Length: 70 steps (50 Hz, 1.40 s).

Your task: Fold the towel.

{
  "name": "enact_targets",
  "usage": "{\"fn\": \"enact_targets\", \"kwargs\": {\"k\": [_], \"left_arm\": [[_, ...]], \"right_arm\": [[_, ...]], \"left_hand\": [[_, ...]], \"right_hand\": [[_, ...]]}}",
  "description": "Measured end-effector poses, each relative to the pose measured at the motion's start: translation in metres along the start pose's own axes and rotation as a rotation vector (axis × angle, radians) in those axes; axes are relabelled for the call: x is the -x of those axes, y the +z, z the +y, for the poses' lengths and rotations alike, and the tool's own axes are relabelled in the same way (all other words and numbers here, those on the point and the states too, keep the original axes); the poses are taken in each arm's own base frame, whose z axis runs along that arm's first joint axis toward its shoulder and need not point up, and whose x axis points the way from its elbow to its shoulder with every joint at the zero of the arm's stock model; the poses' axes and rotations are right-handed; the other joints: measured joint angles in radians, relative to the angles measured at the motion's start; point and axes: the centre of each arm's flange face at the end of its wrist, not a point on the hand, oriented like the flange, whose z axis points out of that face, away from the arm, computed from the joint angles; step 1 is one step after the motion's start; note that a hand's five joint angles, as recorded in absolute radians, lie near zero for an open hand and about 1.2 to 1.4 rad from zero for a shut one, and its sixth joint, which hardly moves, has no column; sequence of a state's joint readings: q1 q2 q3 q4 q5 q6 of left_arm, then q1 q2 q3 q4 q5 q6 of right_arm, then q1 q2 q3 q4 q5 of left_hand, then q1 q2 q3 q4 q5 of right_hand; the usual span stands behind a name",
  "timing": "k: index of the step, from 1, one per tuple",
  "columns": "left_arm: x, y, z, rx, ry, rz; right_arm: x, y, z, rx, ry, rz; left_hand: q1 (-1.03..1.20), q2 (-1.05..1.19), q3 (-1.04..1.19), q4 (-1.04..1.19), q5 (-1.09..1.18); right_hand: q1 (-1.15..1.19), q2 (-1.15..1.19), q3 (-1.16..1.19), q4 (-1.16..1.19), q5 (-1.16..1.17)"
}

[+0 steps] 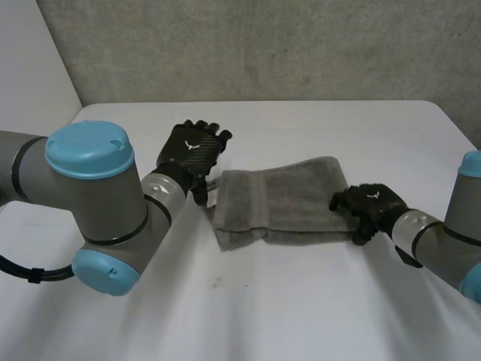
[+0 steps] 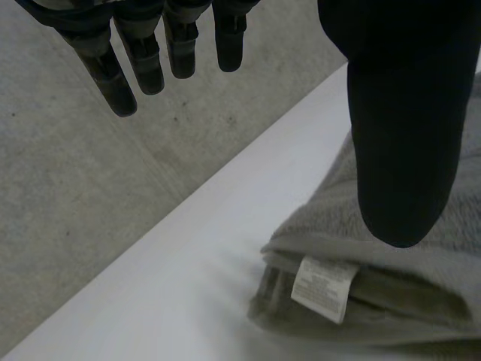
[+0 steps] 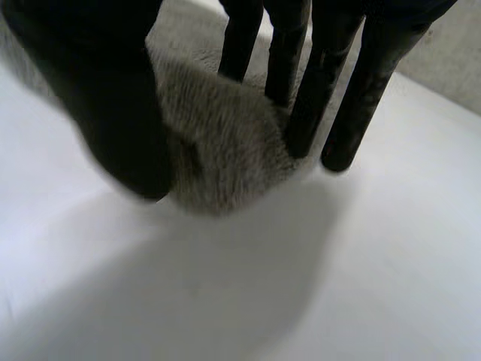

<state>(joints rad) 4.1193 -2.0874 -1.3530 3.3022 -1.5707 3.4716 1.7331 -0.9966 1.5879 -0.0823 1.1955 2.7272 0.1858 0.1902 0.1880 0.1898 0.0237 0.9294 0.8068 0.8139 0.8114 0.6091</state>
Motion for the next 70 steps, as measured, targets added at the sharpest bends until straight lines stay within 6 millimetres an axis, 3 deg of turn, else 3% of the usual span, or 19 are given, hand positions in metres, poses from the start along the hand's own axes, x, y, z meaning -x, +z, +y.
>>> {"fn": "enact_targets", "kwargs": {"k": [4,11,15,18,19,21,24,27,29,31,32,34,41,45,46,48,58,64,70], "left_arm": [[0.000,-0.002,0.002,0.010,-0.001,0.000],[0.003,-0.008,0.001,0.018,-0.002,-0.007],[0.009,-0.018,-0.002,0.019,-0.003,-0.017],[0.013,-0.024,-0.003,0.020,-0.004,-0.028],[0.013,-0.024,-0.003,0.020,-0.004,-0.028],[0.019,-0.029,-0.003,0.025,-0.006,-0.043],[0.023,-0.031,-0.003,0.029,-0.008,-0.052],[0.031,-0.035,0.001,0.044,-0.012,-0.074],[0.034,-0.036,0.003,0.049,-0.014,-0.082],[0.044,-0.038,0.006,0.061,-0.018,-0.106],[0.044,-0.038,0.006,0.061,-0.018,-0.106],[0.054,-0.040,0.009,0.072,-0.024,-0.133],[0.063,-0.040,0.012,0.080,-0.029,-0.157],[0.064,-0.039,0.009,0.072,-0.028,-0.161],[0.065,-0.038,0.008,0.066,-0.027,-0.163],[0.067,-0.035,0.005,0.054,-0.026,-0.166],[0.062,-0.012,-0.024,-0.054,-0.068,-0.153],[0.033,0.007,-0.041,-0.110,-0.153,-0.076],[-0.005,0.019,-0.022,-0.037,-0.187,0.021]], "right_arm": [[-0.004,0.006,0.009,0.010,-0.027,0.003],[-0.006,0.012,0.003,-0.020,-0.046,0.014],[-0.008,0.013,-0.036,-0.152,-0.098,0.048],[0.008,0.013,-0.068,-0.242,-0.133,0.028],[0.008,0.013,-0.068,-0.242,-0.133,0.028],[0.038,0.013,-0.098,-0.309,-0.167,-0.032],[0.057,0.013,-0.109,-0.325,-0.186,-0.076],[0.102,0.014,-0.117,-0.333,-0.244,-0.182],[0.112,0.014,-0.117,-0.334,-0.261,-0.206],[0.150,0.017,-0.110,-0.332,-0.334,-0.291],[0.150,0.017,-0.110,-0.332,-0.334,-0.291],[0.176,0.019,-0.098,-0.322,-0.385,-0.358],[0.203,0.022,-0.076,-0.303,-0.424,-0.453],[0.200,0.018,-0.082,-0.312,-0.405,-0.443],[0.198,0.016,-0.086,-0.316,-0.393,-0.435],[0.190,0.009,-0.099,-0.327,-0.348,-0.408],[0.124,-0.019,-0.130,-0.311,-0.008,-0.281],[0.090,-0.022,-0.125,-0.272,0.129,-0.206],[0.074,-0.008,-0.111,-0.215,0.205,-0.132]], "left_hand": [[0.000,0.000,0.000,0.000,0.000],[0.000,0.000,0.000,0.000,0.000],[0.000,0.000,0.000,0.000,0.000],[0.000,0.000,0.000,0.000,0.000],[0.000,0.000,0.000,0.000,0.000],[0.000,0.000,0.000,0.000,0.000],[0.000,0.000,0.000,0.000,0.000],[0.000,0.000,0.000,0.000,0.000],[0.000,0.000,0.000,0.000,0.000],[0.000,0.000,0.000,0.000,0.000],[0.000,0.000,0.000,0.000,0.000],[0.000,0.000,0.000,0.000,0.000],[0.000,0.000,0.000,0.000,0.000],[0.000,0.000,0.000,0.000,0.000],[0.000,0.000,0.000,0.000,0.000],[0.000,0.000,0.000,0.000,0.000],[0.000,0.000,0.000,0.000,0.000],[0.009,0.006,0.009,0.006,0.000],[0.009,0.007,0.009,0.006,0.000]], "right_hand": [[0.193,0.135,0.259,0.270,0.256],[0.256,0.164,0.369,0.375,0.349],[0.398,0.313,0.377,0.380,0.350],[0.403,0.318,0.381,0.380,0.353],[0.403,0.318,0.381,0.380,0.353],[0.403,0.319,0.384,0.380,0.358],[0.403,0.319,0.384,0.380,0.360],[0.403,0.325,0.387,0.380,0.361],[0.404,0.327,0.388,0.380,0.363],[0.410,0.327,0.388,0.380,0.362],[0.410,0.327,0.388,0.380,0.362],[0.413,0.327,0.388,0.381,0.362],[0.352,0.321,0.314,0.314,0.334],[-0.143,-0.165,-0.112,-0.154,-0.083],[-0.143,-0.165,-0.112,-0.154,-0.083],[-0.641,-0.557,-0.548,-0.555,-0.489],[-0.719,-0.586,-0.598,-0.581,-0.544],[-0.719,-0.586,-0.598,-0.581,-0.545],[-0.719,-0.586,-0.598,-0.581,-0.546]]}}
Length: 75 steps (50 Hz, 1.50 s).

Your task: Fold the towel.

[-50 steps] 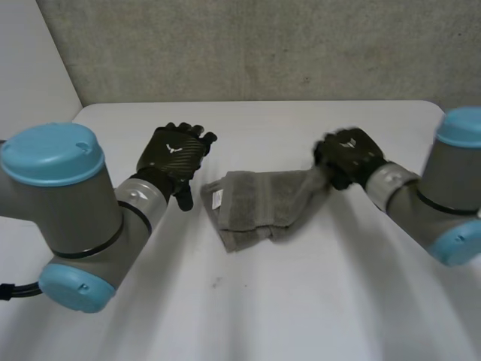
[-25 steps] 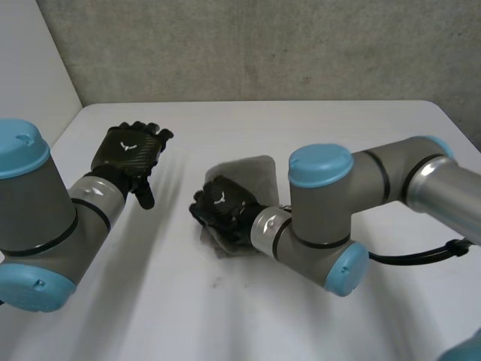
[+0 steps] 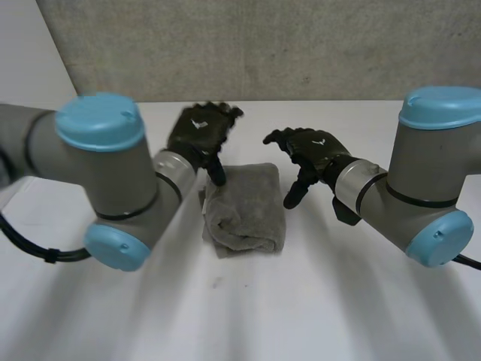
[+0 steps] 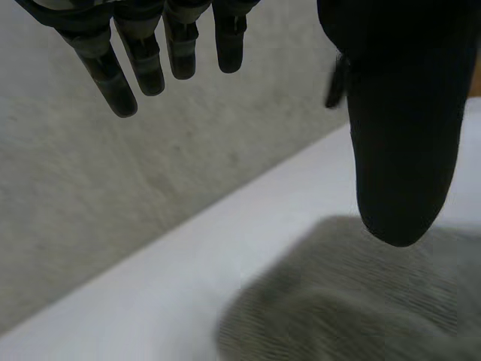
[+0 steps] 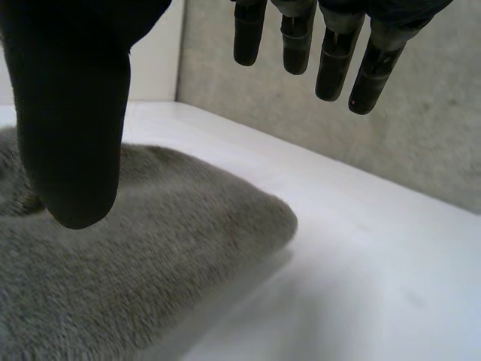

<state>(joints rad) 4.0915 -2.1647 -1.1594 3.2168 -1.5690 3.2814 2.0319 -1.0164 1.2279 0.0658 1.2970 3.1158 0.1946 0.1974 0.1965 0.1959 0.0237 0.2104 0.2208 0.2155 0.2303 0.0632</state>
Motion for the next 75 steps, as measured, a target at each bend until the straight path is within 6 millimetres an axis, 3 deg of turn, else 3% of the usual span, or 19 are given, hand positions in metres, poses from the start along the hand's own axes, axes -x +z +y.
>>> {"fn": "enact_targets", "kwargs": {"k": [6,12,21,28,36,37,38,43,44,45,46,47,50,52,54,60,65,75], "left_arm": [[-0.013,0.004,0.041,0.127,0.006,0.030],[-0.011,0.000,0.071,0.227,0.013,0.020],[-0.010,-0.011,0.092,0.304,0.030,0.016],[-0.010,-0.018,0.096,0.320,0.107,0.024],[-0.004,-0.021,0.068,0.253,0.148,-0.010],[0.000,-0.023,0.050,0.208,0.147,-0.028],[0.000,-0.023,0.050,0.208,0.147,-0.028],[0.019,-0.033,0.004,0.101,0.129,-0.087],[0.019,-0.033,0.004,0.101,0.129,-0.087],[0.030,-0.039,-0.012,0.066,0.122,-0.117],[0.030,-0.039,-0.012,0.066,0.122,-0.117],[0.042,-0.047,-0.028,0.027,0.117,-0.151],[0.055,-0.057,-0.045,-0.011,0.112,-0.189],[0.059,-0.060,-0.050,-0.023,0.111,-0.202],[0.078,-0.078,-0.068,-0.070,0.099,-0.263],[0.106,-0.110,-0.086,-0.135,0.031,-0.358],[0.110,-0.120,-0.085,-0.143,-0.012,-0.355],[0.101,-0.120,-0.076,-0.112,-0.037,-0.283]], "right_arm": [[-0.004,0.014,0.020,0.056,0.023,0.022],[-0.003,0.030,0.044,0.118,0.031,0.014],[0.008,0.044,0.067,0.166,0.005,-0.002],[0.008,0.048,0.066,0.158,-0.071,0.031],[0.009,0.039,0.035,0.086,-0.120,0.041],[0.010,0.031,0.012,0.031,-0.133,0.045],[0.010,0.031,0.012,0.031,-0.133,0.045],[0.011,0.002,-0.044,-0.106,-0.156,0.074],[0.011,0.002,-0.044,-0.106,-0.156,0.074],[0.008,-0.011,-0.062,-0.151,-0.161,0.098],[0.008,-0.011,-0.062,-0.151,-0.161,0.098],[0.003,-0.023,-0.077,-0.187,-0.163,0.136],[-0.004,-0.036,-0.090,-0.216,-0.163,0.181],[-0.007,-0.040,-0.093,-0.223,-0.162,0.197],[-0.015,-0.056,-0.100,-0.235,-0.158,0.255],[-0.023,-0.076,-0.095,-0.211,-0.146,0.312],[-0.027,-0.088,-0.089,-0.195,-0.138,0.334],[-0.028,-0.098,-0.086,-0.195,-0.131,0.350]], "left_hand": [[0.000,0.000,0.000,0.000,0.000],[0.000,-0.001,0.000,0.000,0.000],[-0.001,-0.002,-0.002,-0.001,0.000],[-0.001,-0.002,-0.002,-0.002,0.000],[-0.003,-0.002,-0.002,-0.002,0.000],[-0.003,-0.003,-0.002,-0.002,0.000],[-0.003,-0.003,-0.002,-0.002,0.000],[-0.004,-0.008,-0.005,-0.005,0.000],[-0.004,-0.008,-0.005,-0.005,0.000],[-0.006,-0.010,-0.009,-0.008,0.000],[-0.006,-0.010,-0.009,-0.008,0.000],[-0.007,-0.011,-0.009,-0.010,0.000],[-0.008,-0.013,-0.011,-0.010,0.000],[-0.008,-0.013,-0.011,-0.010,0.000],[-0.012,-0.015,-0.014,-0.014,0.000],[-0.012,-0.018,-0.015,-0.015,0.000],[-0.012,-0.018,-0.015,-0.016,0.000],[-0.012,-0.018,-0.015,-0.016,0.000]], "right_hand": [[0.000,0.000,0.000,0.000,-0.003],[0.000,0.000,0.000,0.000,-0.003],[-0.004,0.000,0.000,0.000,-0.003],[-0.004,0.000,0.000,0.000,-0.010],[-0.004,0.000,0.000,0.000,-0.012],[-0.004,0.000,0.000,0.000,-0.012],[-0.004,0.000,0.000,0.000,-0.012],[-0.005,0.000,0.000,0.000,-0.012],[-0.005,0.000,0.000,0.000,-0.012],[-0.004,0.000,0.000,0.000,-0.012],[-0.004,0.000,0.000,0.000,-0.012],[-0.005,0.000,0.000,0.000,-0.012],[-0.005,0.000,0.000,0.000,-0.012],[-0.005,0.000,0.000,0.000,-0.012],[-0.005,0.000,0.000,0.000,-0.012],[-0.005,0.000,0.000,0.000,-0.012],[-0.005,0.000,0.000,0.000,-0.012],[-0.005,0.000,0.000,0.000,-0.012]]}}
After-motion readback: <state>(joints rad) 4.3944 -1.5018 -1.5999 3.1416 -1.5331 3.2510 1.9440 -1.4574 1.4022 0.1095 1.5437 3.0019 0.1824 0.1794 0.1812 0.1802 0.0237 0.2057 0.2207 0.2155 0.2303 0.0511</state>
